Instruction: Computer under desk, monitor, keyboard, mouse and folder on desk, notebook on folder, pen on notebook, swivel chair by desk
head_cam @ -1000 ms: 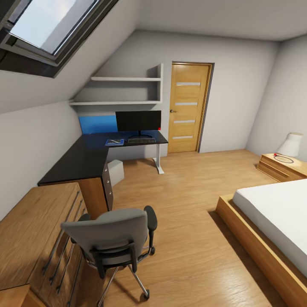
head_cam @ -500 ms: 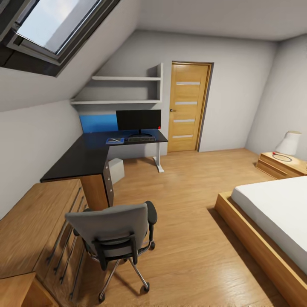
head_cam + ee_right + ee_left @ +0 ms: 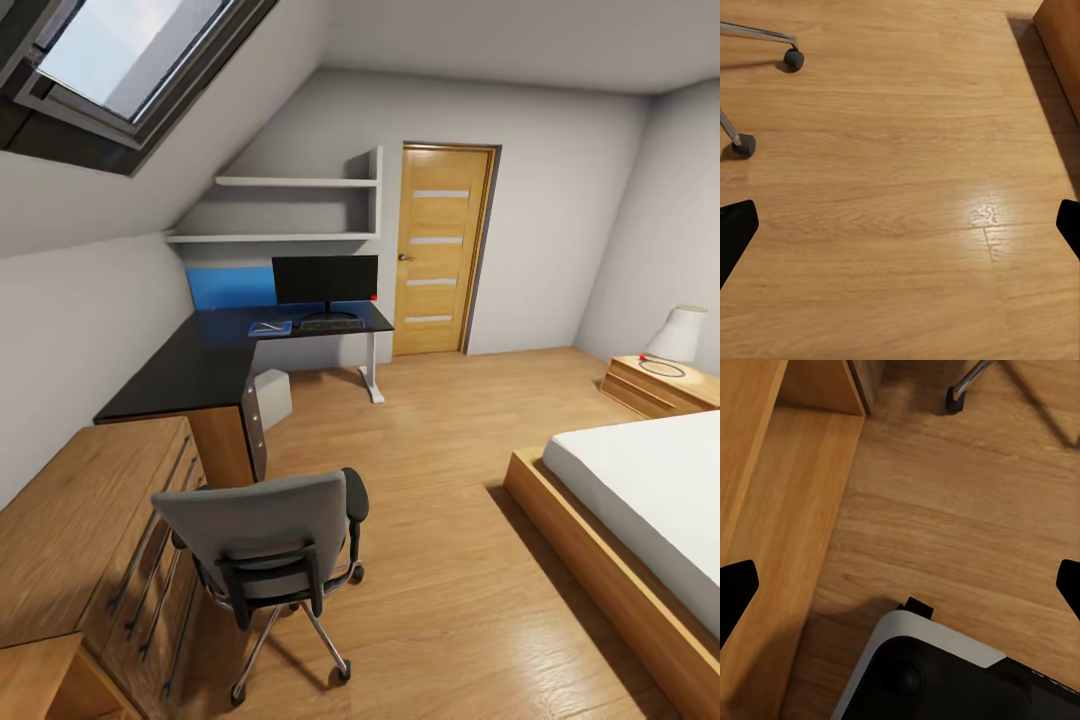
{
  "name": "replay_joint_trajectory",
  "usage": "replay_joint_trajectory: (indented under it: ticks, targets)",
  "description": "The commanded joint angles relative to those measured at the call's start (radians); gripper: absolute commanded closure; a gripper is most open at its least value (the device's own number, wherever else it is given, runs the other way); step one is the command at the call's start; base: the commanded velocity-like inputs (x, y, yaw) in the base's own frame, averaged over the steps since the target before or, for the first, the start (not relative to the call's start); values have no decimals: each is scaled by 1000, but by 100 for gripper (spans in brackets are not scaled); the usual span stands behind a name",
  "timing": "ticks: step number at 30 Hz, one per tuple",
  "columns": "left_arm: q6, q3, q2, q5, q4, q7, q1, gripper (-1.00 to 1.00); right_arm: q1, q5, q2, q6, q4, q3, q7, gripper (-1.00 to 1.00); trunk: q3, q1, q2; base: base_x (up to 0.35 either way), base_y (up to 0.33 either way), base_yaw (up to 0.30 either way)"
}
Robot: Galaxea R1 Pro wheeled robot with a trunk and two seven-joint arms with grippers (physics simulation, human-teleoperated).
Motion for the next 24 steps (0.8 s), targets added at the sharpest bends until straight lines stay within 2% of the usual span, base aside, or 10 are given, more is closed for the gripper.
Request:
replay_joint_trajectory:
  ticks: [1,17,24]
  targets:
    - [-3,-8,1,5,-2,8,-1,-100,-1,-2,0,-3,2,9,-5,-100,-5,4,-8,-1,0,0]
    - [1,-7,1,10,2,9,0,-100,-1,2,3,18,-7,11,14,-100,-55,65,-120,0,0,0]
    - [10,-7,-8,6,-3,13,-5,-100,-4,-4,5,45,-74,8,11,-100,-77,92,-169,0,0,0]
